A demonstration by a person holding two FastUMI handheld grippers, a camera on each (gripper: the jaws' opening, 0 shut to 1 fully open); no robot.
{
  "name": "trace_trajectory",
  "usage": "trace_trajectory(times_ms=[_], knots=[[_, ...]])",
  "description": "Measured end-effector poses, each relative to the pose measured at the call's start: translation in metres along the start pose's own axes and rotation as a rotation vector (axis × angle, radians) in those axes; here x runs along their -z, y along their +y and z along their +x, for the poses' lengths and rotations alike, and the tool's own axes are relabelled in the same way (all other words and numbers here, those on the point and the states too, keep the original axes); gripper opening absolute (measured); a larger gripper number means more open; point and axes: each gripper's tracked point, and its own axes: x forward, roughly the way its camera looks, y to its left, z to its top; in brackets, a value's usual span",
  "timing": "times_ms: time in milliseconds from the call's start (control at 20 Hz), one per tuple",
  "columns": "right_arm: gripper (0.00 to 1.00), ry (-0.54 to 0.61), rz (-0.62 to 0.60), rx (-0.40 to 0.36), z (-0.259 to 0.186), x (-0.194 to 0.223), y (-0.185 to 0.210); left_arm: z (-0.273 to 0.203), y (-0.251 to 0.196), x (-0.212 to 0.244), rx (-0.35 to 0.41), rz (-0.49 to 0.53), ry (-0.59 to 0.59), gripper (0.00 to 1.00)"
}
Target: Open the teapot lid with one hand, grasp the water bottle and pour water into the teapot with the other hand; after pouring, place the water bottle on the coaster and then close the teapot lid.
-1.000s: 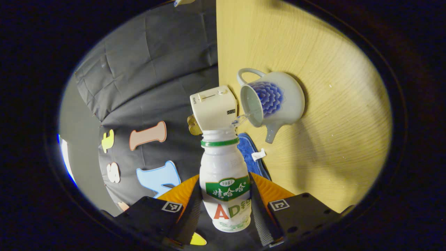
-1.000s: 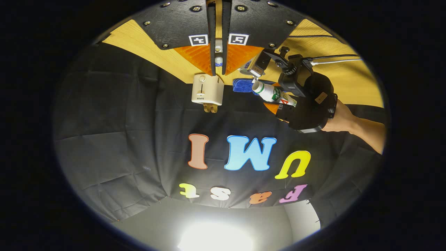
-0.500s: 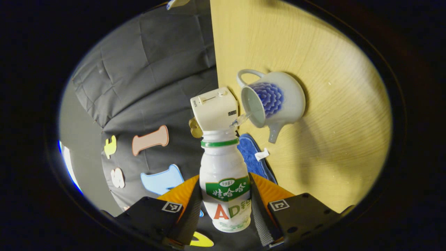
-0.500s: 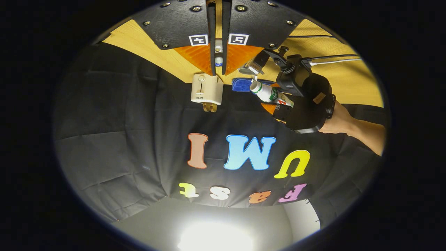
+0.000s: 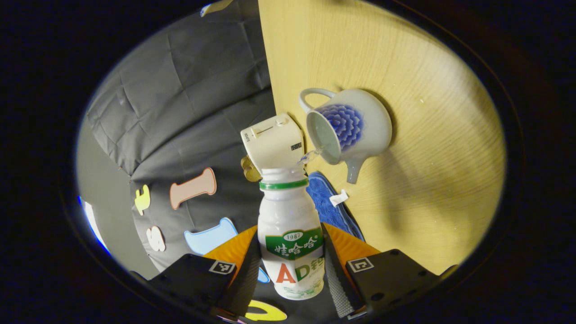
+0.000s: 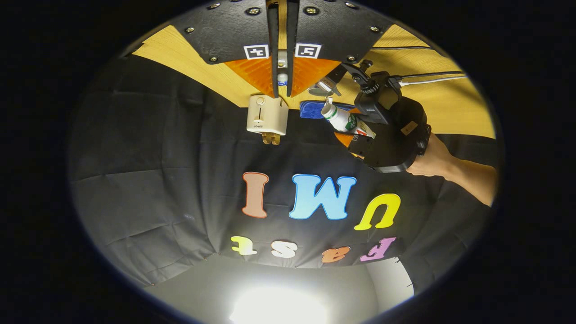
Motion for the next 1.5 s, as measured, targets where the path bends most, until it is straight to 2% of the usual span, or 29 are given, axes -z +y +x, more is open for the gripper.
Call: trace_trajectory(times_ms=[200, 250, 300, 400, 500, 600, 750, 850, 900, 950, 1000, 1050, 1100, 1150, 1500], knots=[[0.07, 0.003, 0.004, -0.001, 0.0018, 0.0016, 0.0001, -0.0009, 0.0021, -0.0024, -0.006, 0.037, -0.006, 0.80], [0.07, 0.004, 0.005, -0.002, 0.0010, 0.0018, 0.0001, -0.0013, 0.0021, -0.0014, -0.008, 0.046, -0.006, 0.75], [0.07, 0.004, 0.005, -0.001, 0.0012, 0.0014, -0.0001, -0.0011, 0.0028, -0.0009, -0.007, 0.060, -0.007, 0.81], [0.07, 0.003, 0.006, 0.000, 0.0009, 0.0009, -0.0011, -0.0012, 0.0041, 0.0004, -0.008, 0.092, -0.006, 0.81], [0.07, 0.004, 0.007, -0.001, 0.0008, 0.0013, -0.0008, -0.0006, 0.0039, 0.0008, -0.010, 0.107, -0.009, 0.70], [0.07, 0.006, 0.005, -0.001, 0.0008, 0.0018, -0.0011, -0.0013, 0.0046, -0.0008, -0.017, 0.116, -0.013, 0.81], [0.07, 0.005, 0.004, 0.002, 0.0017, 0.0014, -0.0018, -0.0022, 0.0039, -0.0021, -0.022, 0.126, -0.017, 0.81], [0.07, 0.001, 0.004, 0.003, 0.0008, 0.0001, -0.0022, -0.0024, 0.0057, -0.0012, -0.024, 0.137, -0.018, 0.76], [0.07, -0.001, 0.005, 0.003, 0.0008, -0.0006, -0.0022, -0.0035, 0.0062, -0.0022, -0.026, 0.143, -0.018, 0.76], [0.07, 0.000, 0.006, 0.003, 0.0011, 0.0001, -0.0027, -0.0036, 0.0056, -0.0041, -0.027, 0.150, -0.017, 0.81], [0.07, 0.002, 0.007, 0.003, 0.0012, -0.0002, -0.0028, -0.0043, 0.0052, -0.0064, -0.027, 0.159, -0.017, 0.75], [0.07, 0.002, 0.008, 0.003, 0.0011, 0.0001, -0.0026, -0.0040, 0.0064, -0.0068, -0.031, 0.165, -0.021, 0.80], [0.07, 0.002, 0.008, 0.004, 0.0010, -0.0004, -0.0030, -0.0046, 0.0059, -0.0072, -0.031, 0.170, -0.021, 0.80], [0.07, 0.001, 0.007, 0.005, 0.0006, 0.0002, -0.0028, -0.0039, 0.0061, -0.0061, -0.032, 0.171, -0.024, 0.76], [0.07, -0.004, 0.004, 0.006, 0.0001, -0.0022, -0.0030, -0.0034, 0.0059, -0.0040, -0.033, 0.181, -0.018, 0.76]])
